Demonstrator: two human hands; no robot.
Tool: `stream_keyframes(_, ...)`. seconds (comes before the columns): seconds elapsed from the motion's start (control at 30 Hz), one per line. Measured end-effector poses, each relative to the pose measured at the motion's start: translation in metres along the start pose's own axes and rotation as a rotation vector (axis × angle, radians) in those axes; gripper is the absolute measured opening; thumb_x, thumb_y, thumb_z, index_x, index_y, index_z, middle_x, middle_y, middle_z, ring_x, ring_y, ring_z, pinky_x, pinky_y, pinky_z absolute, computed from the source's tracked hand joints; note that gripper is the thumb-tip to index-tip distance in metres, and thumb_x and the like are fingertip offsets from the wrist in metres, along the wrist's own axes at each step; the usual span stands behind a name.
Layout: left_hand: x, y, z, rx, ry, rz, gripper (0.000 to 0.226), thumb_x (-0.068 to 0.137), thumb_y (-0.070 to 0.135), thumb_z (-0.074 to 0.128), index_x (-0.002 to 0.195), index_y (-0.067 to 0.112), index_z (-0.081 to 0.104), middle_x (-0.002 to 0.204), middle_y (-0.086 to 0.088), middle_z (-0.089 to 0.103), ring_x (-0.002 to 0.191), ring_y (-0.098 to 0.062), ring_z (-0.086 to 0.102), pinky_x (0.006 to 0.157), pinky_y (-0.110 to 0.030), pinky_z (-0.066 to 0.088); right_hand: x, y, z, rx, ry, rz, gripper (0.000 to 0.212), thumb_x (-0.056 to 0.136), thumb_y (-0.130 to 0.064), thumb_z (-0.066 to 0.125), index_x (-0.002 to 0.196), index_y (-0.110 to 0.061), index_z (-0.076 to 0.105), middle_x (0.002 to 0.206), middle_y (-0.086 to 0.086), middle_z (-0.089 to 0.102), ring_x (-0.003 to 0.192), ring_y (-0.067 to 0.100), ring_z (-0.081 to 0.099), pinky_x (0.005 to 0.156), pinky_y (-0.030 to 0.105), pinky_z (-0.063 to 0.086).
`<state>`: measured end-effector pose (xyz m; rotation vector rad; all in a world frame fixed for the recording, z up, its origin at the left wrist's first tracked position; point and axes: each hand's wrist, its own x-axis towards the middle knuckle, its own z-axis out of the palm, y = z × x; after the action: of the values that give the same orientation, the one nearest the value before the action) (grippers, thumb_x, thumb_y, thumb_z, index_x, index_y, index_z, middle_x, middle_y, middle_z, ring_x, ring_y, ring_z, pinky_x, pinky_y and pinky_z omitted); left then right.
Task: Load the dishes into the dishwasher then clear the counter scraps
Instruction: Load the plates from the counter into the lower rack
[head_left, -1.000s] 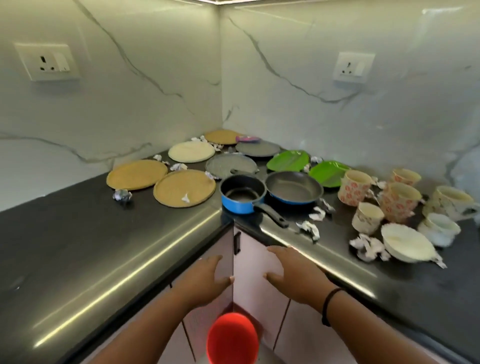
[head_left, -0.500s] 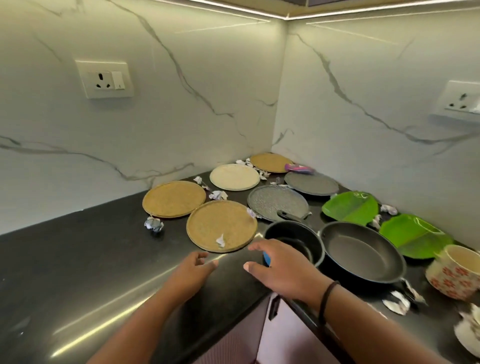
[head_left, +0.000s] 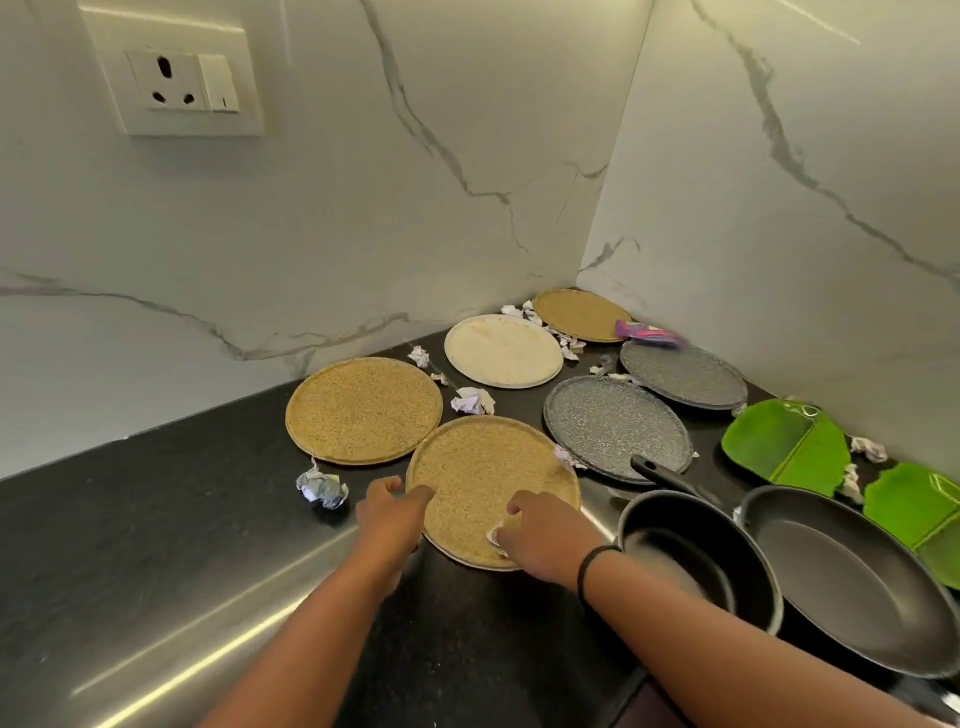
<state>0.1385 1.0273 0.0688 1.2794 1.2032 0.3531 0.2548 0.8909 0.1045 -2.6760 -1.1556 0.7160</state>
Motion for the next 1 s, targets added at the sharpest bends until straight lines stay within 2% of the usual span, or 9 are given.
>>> stream_keyframes(0.13, 0.012, 0.000, 0.005, -0.169, 0.015, -0.059, 0.065, 0.085, 0.030, 0.066, 0.139, 0.014, 0.033, 0.122, -0.008, 0.050, 0.104, -0.024, 0.053, 0.095, -0.043, 0.048, 0.008, -0.005, 0.010, -0.156, 0.040, 0.002, 0.042, 0.092, -0.045, 0.047, 0.124, -0.018, 0.051, 0.123, 0.008, 0.050, 0.109, 0.030, 0.055, 0.086, 0.034, 0.044)
stream_keyframes(0.27, 0.014, 0.006, 0.010, -0.278, -0.017, -0.107, 0.065, 0.085, 0.028, 0.068, 0.139, 0.014, 0.033, 0.118, -0.017, 0.058, 0.086, -0.023, 0.058, 0.076, -0.035, 0.050, 0.008, -0.008, 0.014, -0.192, 0.092, -0.031, 0.031, 0.095, -0.041, 0.044, 0.119, -0.022, 0.054, 0.120, 0.006, 0.050, 0.103, 0.030, 0.058, 0.083, 0.034, 0.045)
stream_keyframes(0.37, 0.020, 0.007, 0.010, -0.256, -0.016, -0.126, 0.072, 0.083, 0.027, 0.072, 0.141, 0.009, 0.033, 0.131, -0.024, 0.053, 0.110, -0.036, 0.059, 0.091, -0.044, 0.049, 0.011, -0.007, 0.015, -0.175, 0.116, -0.066, 0.024, 0.097, -0.039, 0.044, 0.112, -0.024, 0.055, 0.115, 0.004, 0.051, 0.097, 0.029, 0.060, 0.077, 0.033, 0.046)
stream_keyframes(0.43, 0.023, 0.010, 0.008, -0.284, -0.004, -0.147, 0.054, 0.084, 0.022, 0.072, 0.128, 0.003, 0.049, 0.117, -0.017, 0.059, 0.090, -0.025, 0.060, 0.081, -0.034, 0.048, 0.011, -0.004, 0.013, -0.152, 0.129, -0.078, 0.021, 0.097, -0.038, 0.044, 0.108, -0.025, 0.056, 0.111, 0.003, 0.051, 0.093, 0.027, 0.060, 0.075, 0.032, 0.047)
stream_keyframes(0.5, 0.023, 0.014, 0.007, -0.286, -0.024, -0.145, 0.015, 0.085, 0.017, 0.070, 0.095, 0.007, 0.064, 0.093, -0.010, 0.063, 0.072, -0.016, 0.055, 0.071, -0.028, 0.043, 0.010, 0.001, 0.011, -0.122, 0.134, -0.093, 0.019, 0.096, -0.039, 0.046, 0.105, -0.025, 0.056, 0.107, 0.000, 0.052, 0.090, 0.024, 0.060, 0.074, 0.031, 0.048)
stream_keyframes(0.57, 0.023, 0.015, 0.006, -0.298, -0.026, -0.136, 0.007, 0.088, 0.011, 0.065, 0.081, 0.010, 0.063, 0.085, -0.008, 0.064, 0.071, -0.015, 0.056, 0.068, -0.027, 0.042, 0.012, 0.007, 0.002, -0.057, 0.123, -0.100, 0.015, 0.094, -0.040, 0.050, 0.097, -0.027, 0.058, 0.098, -0.005, 0.056, 0.085, 0.016, 0.059, 0.070, 0.029, 0.046)
stream_keyframes(0.7, 0.018, 0.013, -0.001, -0.397, -0.051, -0.158, 0.005, 0.092, 0.006, 0.058, 0.094, 0.009, 0.061, 0.089, -0.011, 0.067, 0.078, -0.023, 0.063, 0.062, -0.032, 0.050, 0.030, 0.026, -0.027, 0.076, 0.174, -0.049, 0.014, 0.092, -0.038, 0.055, 0.088, -0.026, 0.061, 0.082, -0.010, 0.061, 0.075, 0.008, 0.058, 0.069, 0.026, 0.049)
stream_keyframes(0.83, 0.007, 0.010, -0.010, -0.452, -0.074, -0.146, 0.011, 0.092, 0.005, 0.056, 0.102, 0.004, 0.061, 0.092, -0.014, 0.068, 0.078, -0.024, 0.065, 0.056, -0.035, 0.054, 0.059, 0.046, -0.051, 0.050, 0.244, 0.005, 0.013, 0.093, -0.034, 0.056, 0.087, -0.023, 0.060, 0.087, -0.004, 0.064, 0.080, 0.013, 0.059, 0.074, 0.031, 0.049)
stream_keyframes(1.0, -0.010, 0.013, -0.025, -0.474, -0.065, -0.098, 0.009, 0.092, 0.003, 0.056, 0.099, 0.003, 0.061, 0.090, -0.013, 0.069, 0.078, -0.024, 0.066, 0.053, -0.032, 0.057, 0.079, 0.048, -0.056, -0.013, 0.202, -0.013, 0.010, 0.092, -0.023, 0.056, 0.087, -0.018, 0.063, 0.087, 0.000, 0.066, 0.080, 0.016, 0.060, 0.063, 0.026, 0.042)
